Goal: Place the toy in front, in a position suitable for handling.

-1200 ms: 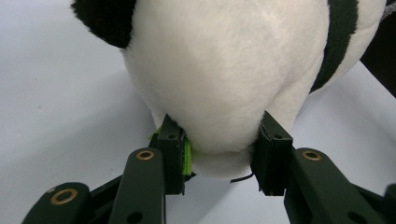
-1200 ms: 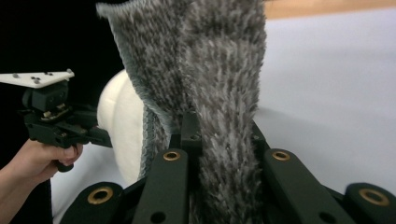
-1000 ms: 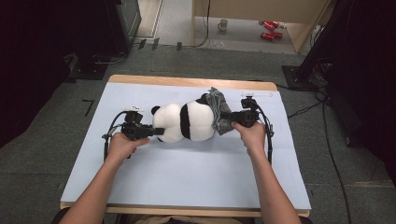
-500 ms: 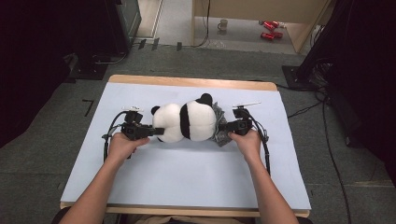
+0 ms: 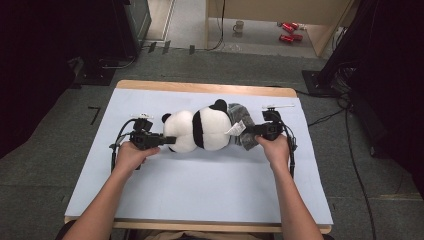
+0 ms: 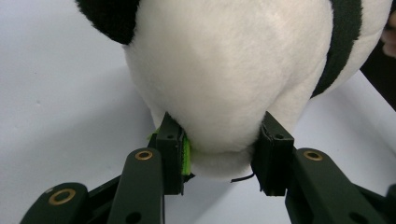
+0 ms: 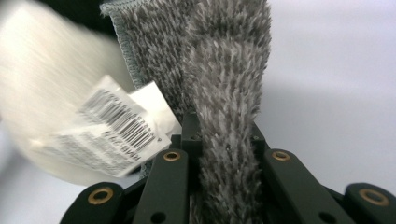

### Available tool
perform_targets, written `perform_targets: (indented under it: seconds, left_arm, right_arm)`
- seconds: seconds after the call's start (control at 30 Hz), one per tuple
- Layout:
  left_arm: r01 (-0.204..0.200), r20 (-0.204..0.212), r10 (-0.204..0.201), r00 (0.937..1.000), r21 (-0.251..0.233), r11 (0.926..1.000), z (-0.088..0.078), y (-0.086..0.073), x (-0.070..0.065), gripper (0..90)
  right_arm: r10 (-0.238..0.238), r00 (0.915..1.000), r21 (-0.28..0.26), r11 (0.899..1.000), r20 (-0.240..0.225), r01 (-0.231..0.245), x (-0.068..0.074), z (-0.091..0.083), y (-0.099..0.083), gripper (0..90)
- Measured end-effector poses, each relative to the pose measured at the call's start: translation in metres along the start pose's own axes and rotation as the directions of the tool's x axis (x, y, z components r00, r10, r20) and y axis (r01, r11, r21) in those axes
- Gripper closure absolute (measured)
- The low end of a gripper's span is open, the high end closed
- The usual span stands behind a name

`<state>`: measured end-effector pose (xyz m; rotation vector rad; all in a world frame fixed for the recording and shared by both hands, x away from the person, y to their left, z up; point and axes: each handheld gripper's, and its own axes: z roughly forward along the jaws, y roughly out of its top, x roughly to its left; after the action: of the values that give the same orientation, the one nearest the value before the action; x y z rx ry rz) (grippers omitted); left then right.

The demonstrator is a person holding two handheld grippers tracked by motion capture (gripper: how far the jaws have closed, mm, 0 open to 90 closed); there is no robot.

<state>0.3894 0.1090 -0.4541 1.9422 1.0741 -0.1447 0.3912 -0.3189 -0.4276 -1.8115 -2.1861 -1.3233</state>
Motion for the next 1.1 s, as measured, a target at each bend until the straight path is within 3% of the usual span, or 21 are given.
perform_targets:
  seconds: [0.2, 0.4, 0.8, 1.1]
  left_arm:
    - [-0.021, -0.011, 0.021, 0.9997, 0.000, 0.9998, 0.000, -0.001, -0.003, 60.8]
    - [-0.057, -0.033, 0.057, 0.9978, 0.003, 0.9984, 0.000, -0.003, -0.009, 60.8]
    - [-0.071, -0.044, 0.070, 0.9966, -0.020, 0.9973, -0.001, -0.012, -0.013, 60.8]
    - [-0.075, -0.053, 0.074, 0.9958, -0.021, 0.9969, -0.001, -0.013, -0.014, 60.6]
  right_arm:
    - [-0.036, 0.9991, -0.113, 0.993, -0.020, 0.034, 0.012, -0.026, 0.013, 78.3]
    - [-0.072, 0.9967, -0.146, 0.987, -0.037, 0.066, 0.024, -0.031, 0.022, 78.3]
    - [-0.099, 0.9930, -0.109, 0.990, -0.064, 0.092, 0.034, -0.008, 0.030, 78.2]
    - [-0.092, 0.9934, -0.057, 0.995, -0.069, 0.088, 0.031, 0.013, 0.022, 78.4]
